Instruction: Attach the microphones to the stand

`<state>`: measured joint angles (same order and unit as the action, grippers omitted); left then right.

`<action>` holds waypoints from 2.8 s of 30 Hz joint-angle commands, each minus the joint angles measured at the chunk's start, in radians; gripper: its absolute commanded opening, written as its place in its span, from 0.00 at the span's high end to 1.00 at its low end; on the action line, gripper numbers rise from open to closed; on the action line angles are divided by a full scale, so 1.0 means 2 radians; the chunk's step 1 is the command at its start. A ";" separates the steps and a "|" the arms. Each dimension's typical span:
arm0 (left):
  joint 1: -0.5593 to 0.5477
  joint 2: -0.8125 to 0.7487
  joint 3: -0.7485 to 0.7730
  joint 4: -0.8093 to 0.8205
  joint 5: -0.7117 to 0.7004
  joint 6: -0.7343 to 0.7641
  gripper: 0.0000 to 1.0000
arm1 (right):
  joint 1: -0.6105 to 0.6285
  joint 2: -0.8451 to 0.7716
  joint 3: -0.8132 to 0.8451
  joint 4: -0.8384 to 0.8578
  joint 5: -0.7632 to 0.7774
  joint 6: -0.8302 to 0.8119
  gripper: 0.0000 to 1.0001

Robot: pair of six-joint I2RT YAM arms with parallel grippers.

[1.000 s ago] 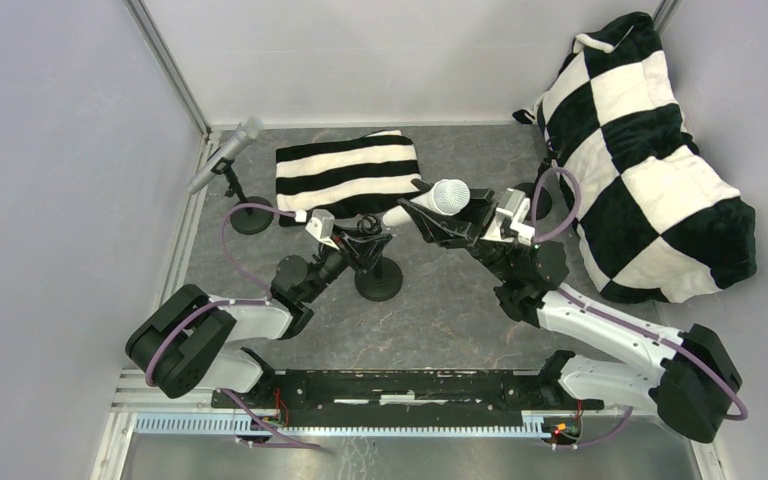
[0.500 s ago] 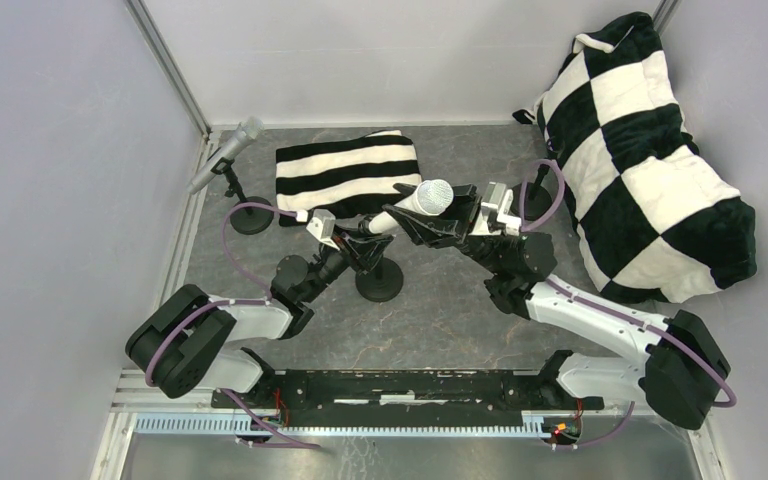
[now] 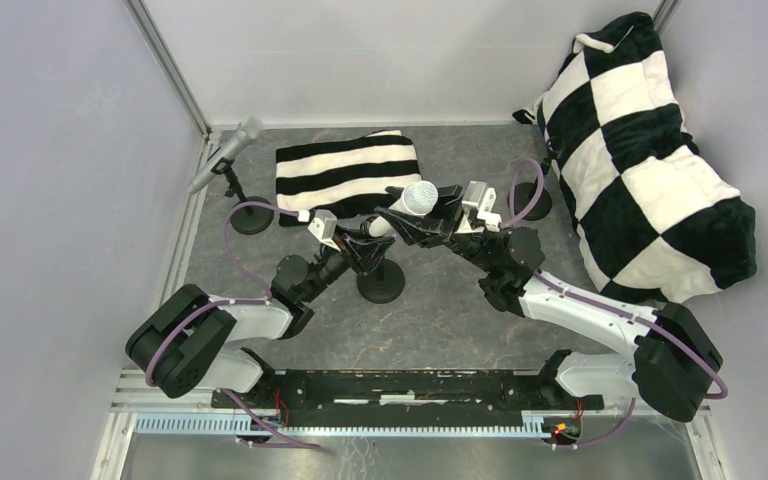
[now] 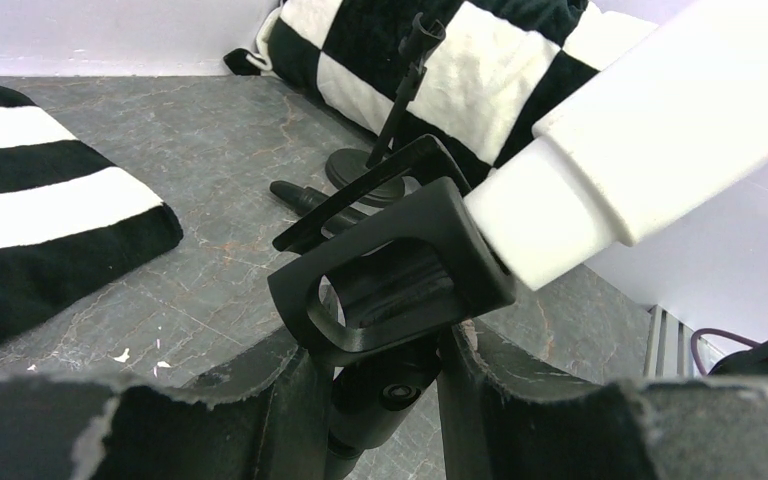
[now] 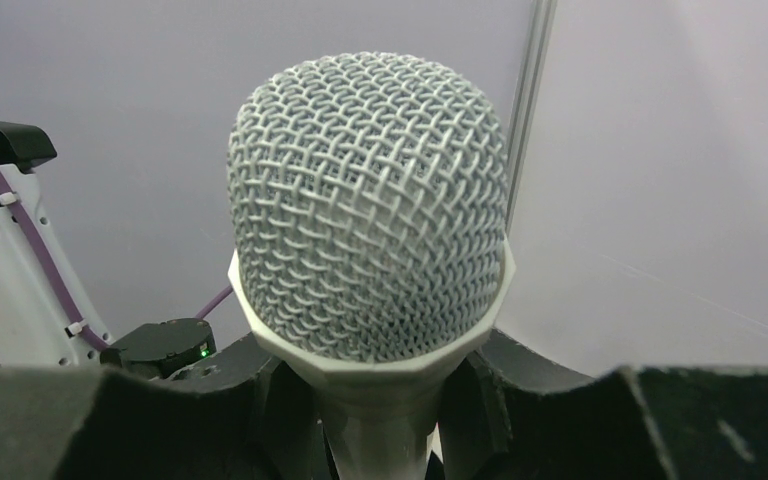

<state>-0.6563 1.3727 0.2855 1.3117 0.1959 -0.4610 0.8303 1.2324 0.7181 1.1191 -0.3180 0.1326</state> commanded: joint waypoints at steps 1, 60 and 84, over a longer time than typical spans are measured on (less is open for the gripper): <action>-0.002 0.003 0.015 0.014 0.030 -0.020 0.98 | 0.000 0.003 0.016 0.007 0.000 -0.024 1.00; -0.002 0.017 0.033 -0.004 0.070 -0.010 0.98 | -0.001 0.139 0.016 -0.254 0.053 -0.137 1.00; -0.003 0.016 0.035 -0.005 0.072 -0.011 0.98 | -0.001 0.178 -0.039 -0.210 0.069 -0.158 1.00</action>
<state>-0.6292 1.4029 0.3241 1.2663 0.2089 -0.5098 0.8490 1.4330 0.7166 1.1690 -0.2630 -0.1032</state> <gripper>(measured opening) 0.444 0.444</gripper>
